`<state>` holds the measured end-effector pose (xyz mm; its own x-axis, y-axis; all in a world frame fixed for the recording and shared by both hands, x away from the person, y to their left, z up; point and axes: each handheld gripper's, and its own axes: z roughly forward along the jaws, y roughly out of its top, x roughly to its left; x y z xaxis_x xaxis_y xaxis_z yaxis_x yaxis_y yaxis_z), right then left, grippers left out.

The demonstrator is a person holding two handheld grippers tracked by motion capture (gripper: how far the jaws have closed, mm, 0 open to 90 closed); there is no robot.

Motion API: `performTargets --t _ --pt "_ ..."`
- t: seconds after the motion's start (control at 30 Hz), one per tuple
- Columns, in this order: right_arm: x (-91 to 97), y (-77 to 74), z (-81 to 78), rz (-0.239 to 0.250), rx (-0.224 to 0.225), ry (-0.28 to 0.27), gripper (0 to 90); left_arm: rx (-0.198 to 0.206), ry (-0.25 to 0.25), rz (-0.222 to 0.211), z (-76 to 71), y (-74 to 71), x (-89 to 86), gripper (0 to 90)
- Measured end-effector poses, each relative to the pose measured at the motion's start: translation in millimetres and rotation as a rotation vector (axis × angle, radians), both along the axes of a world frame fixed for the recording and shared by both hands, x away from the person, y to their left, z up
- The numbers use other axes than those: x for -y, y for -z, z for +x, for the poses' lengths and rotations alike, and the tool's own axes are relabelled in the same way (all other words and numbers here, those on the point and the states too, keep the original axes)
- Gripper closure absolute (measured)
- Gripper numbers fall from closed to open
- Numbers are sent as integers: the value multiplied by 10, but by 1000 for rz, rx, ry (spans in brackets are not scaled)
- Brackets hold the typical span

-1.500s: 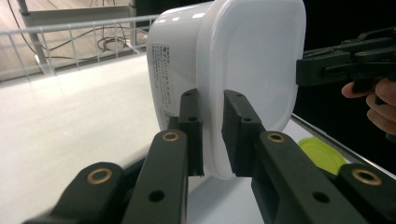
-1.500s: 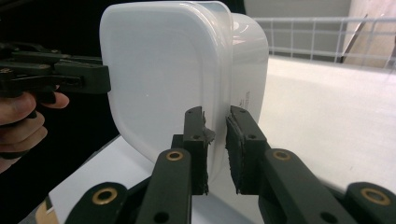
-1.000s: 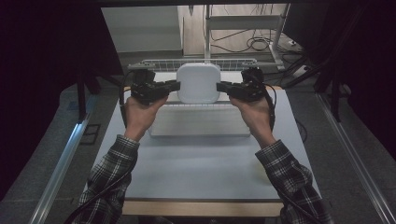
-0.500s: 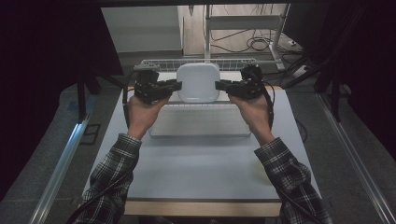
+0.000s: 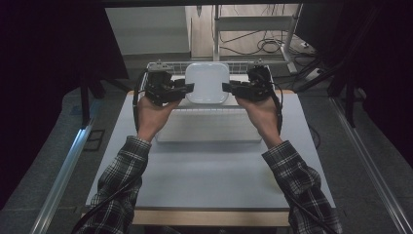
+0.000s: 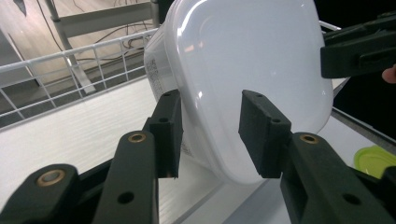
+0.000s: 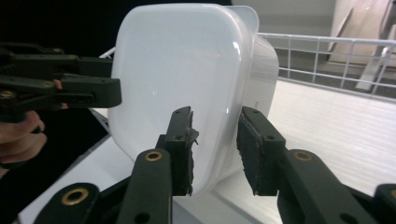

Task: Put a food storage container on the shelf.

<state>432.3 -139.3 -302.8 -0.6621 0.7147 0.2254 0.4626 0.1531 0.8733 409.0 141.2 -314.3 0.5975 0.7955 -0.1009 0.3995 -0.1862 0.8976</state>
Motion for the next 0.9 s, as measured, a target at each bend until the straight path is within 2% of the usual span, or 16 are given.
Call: performTargets --t 0.3,0.67,0.9 --pt "-27 54 64 -19 5 6 633 -9 10 -4 76 -6 -11 557" --pt "-23 49 137 3 -8 13 601 -15 -11 10 185 -14 -11 530" --pt "-19 50 177 -1 14 44 604 -20 -20 9 264 -17 15 527"
